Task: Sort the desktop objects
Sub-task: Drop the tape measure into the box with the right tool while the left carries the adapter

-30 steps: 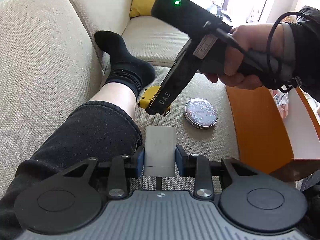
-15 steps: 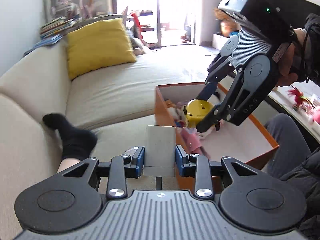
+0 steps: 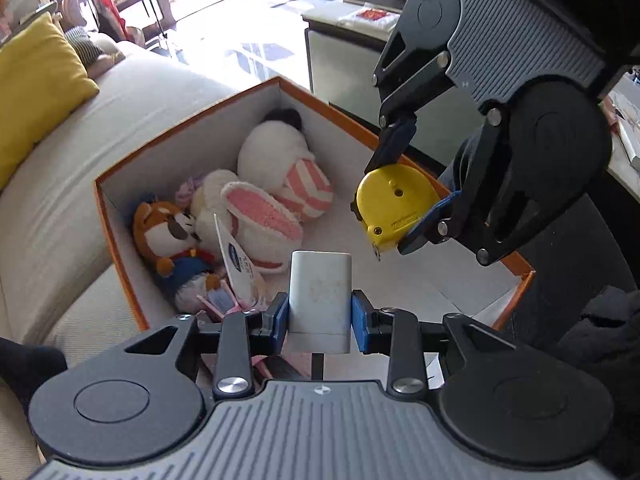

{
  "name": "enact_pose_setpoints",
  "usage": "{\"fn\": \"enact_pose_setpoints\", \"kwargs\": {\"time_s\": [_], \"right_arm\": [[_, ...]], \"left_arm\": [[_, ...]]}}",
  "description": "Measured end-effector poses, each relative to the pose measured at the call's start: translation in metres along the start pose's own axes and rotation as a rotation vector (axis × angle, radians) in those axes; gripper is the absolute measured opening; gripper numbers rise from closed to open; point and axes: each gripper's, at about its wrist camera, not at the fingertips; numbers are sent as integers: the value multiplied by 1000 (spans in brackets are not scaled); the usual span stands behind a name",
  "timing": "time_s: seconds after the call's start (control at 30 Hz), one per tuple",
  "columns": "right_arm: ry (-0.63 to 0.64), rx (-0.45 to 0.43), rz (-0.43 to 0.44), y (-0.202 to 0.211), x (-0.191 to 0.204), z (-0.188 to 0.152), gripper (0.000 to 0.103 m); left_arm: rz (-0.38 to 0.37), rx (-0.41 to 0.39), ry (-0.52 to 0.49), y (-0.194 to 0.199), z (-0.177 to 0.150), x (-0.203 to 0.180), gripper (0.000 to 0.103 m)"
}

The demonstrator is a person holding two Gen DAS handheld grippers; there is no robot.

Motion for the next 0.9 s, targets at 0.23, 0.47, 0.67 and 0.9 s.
{"fn": "enact_pose_setpoints", "kwargs": {"time_s": [0.23,0.47,0.67,0.9], "right_arm": [[144,75,45,-44,0,13,53],[197,132,96,-73,-3,31,53],[198,131,159,-87,3,39,53],[242,55,173,-96,20,47,53]], "left_arm": [[59,97,82,-39,-3,-8,37],[158,124,90,-57,-15,-11,37],[105,36,194,-37,-32,5,37],[110,16,264,-30,-47,20,37]]}}
Point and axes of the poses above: each gripper's, at about its wrist camera, not at the fingertips, and y roughly against the way its jaws point, x to its left, z to its top, and after that the axes turned 4 degrees about x, right-handed
